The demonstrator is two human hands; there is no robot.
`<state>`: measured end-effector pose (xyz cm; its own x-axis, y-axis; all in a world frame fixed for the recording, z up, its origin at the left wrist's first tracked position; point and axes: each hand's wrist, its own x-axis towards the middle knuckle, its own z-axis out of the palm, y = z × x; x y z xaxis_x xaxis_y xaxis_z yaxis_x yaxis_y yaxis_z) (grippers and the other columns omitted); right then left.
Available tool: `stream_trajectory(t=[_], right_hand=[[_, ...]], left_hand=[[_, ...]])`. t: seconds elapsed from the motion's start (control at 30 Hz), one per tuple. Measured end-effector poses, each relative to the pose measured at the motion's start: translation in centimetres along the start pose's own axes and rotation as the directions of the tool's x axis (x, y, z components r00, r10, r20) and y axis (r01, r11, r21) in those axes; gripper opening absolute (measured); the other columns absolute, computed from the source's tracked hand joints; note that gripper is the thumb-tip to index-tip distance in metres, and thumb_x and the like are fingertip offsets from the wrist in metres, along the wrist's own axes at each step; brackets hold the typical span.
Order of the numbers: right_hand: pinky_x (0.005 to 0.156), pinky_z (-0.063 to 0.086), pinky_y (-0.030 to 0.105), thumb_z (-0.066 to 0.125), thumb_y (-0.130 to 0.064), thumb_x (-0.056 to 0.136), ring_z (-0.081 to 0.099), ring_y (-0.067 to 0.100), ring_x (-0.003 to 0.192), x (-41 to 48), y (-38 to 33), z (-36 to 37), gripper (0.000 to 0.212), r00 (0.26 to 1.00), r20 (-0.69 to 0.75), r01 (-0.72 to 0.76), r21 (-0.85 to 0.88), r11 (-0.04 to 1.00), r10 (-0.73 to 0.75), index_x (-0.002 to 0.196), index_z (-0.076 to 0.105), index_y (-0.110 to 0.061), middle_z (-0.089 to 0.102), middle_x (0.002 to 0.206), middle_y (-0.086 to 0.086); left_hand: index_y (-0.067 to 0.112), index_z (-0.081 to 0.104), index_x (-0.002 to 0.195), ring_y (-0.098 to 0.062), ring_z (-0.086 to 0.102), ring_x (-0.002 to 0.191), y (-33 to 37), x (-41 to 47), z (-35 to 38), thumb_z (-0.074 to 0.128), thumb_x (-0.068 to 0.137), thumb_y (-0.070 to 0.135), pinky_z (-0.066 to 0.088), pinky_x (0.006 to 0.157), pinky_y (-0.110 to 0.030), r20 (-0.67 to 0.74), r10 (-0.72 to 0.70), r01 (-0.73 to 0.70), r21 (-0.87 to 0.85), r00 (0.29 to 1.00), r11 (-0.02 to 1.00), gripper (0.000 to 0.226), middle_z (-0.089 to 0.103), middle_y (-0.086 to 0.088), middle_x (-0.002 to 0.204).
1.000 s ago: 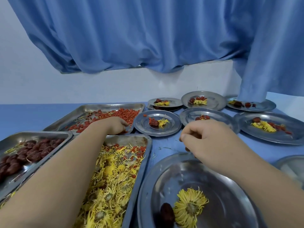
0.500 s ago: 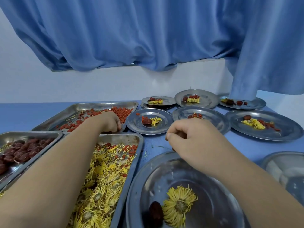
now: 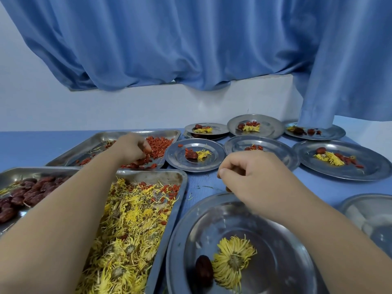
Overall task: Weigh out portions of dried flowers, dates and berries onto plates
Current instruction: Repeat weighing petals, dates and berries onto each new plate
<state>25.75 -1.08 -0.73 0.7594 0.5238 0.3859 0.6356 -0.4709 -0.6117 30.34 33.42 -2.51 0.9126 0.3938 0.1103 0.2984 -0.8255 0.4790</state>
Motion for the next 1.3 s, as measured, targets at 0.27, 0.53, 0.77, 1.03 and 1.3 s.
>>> stream_trajectory(t=[0.27, 0.53, 0.77, 1.03, 1.3], right_hand=[[0.053, 0.044, 0.017, 0.055, -0.023, 0.086, 0.057, 0.007, 0.058, 0.2, 0.5, 0.1, 0.02, 1.0, 0.004, 0.007, -0.01, 1.0, -0.007, 0.068, 0.065, -0.025, 0.065, 0.066, -0.01], [0.059, 0.045, 0.013, 0.055, -0.023, 0.086, 0.058, 0.004, 0.063, 0.2, 0.3, -0.5, 0.02, 1.0, -0.023, -0.008, 0.012, 1.0, 0.008, 0.07, 0.066, -0.024, 0.065, 0.071, -0.014], [0.057, 0.051, 0.025, 0.055, -0.024, 0.086, 0.062, 0.01, 0.065, 0.1, -0.6, -2.4, 0.019, 1.0, -0.012, -0.029, 0.032, 0.999, 0.029, 0.071, 0.067, -0.023, 0.069, 0.072, -0.006], [0.046, 0.045, 0.024, 0.055, -0.022, 0.082, 0.059, 0.014, 0.054, 0.0, -0.9, -5.2, 0.019, 0.997, -0.072, -0.032, 0.119, 0.992, 0.041, 0.07, 0.067, -0.014, 0.068, 0.068, 0.003], [0.059, 0.054, 0.029, 0.059, -0.028, 0.086, 0.067, 0.011, 0.058, -1.5, -1.1, -8.9, 0.017, 0.973, 0.192, -0.138, 0.027, 0.99, 0.13, 0.081, 0.07, -0.016, 0.073, 0.078, 0.001]], left_hand=[[0.021, 0.068, 0.079, -0.02, 0.062, 0.076, -0.1, -0.1, 0.2, 0.054, 0.082, -0.016, 0.052, 0.067, -0.033, -0.001, 0.023, -0.023, 0.096, 1.0, 0.995, 0.039, 0.069, -0.006, 0.093], [0.014, 0.07, 0.083, -0.016, 0.065, 0.081, 0.9, -1.1, -0.6, 0.065, 0.085, -0.006, 0.045, 0.062, -0.019, -0.055, 0.024, -0.031, -0.123, 0.998, 0.992, 0.021, 0.07, -0.006, 0.094], [0.012, 0.072, 0.091, -0.01, 0.07, 0.071, 5.6, -5.7, -2.3, 0.065, 0.087, -0.005, 0.052, 0.062, -0.012, 0.049, 0.191, -0.162, -0.353, 0.98, 0.921, 0.018, 0.075, 0.0, 0.079], [0.015, 0.072, 0.088, -0.01, 0.071, 0.08, 12.6, -13.3, 0.2, 0.061, 0.089, -0.006, 0.056, 0.069, -0.02, 0.247, 0.403, -0.275, -0.426, 0.881, 0.862, 0.024, 0.076, -0.003, 0.088], [0.021, 0.07, 0.1, -0.008, 0.07, 0.09, 16.0, -16.9, 2.8, 0.063, 0.091, 0.003, 0.054, 0.087, -0.026, 0.386, 0.444, -0.332, -0.324, 0.809, 0.886, 0.021, 0.074, 0.0, 0.097]])
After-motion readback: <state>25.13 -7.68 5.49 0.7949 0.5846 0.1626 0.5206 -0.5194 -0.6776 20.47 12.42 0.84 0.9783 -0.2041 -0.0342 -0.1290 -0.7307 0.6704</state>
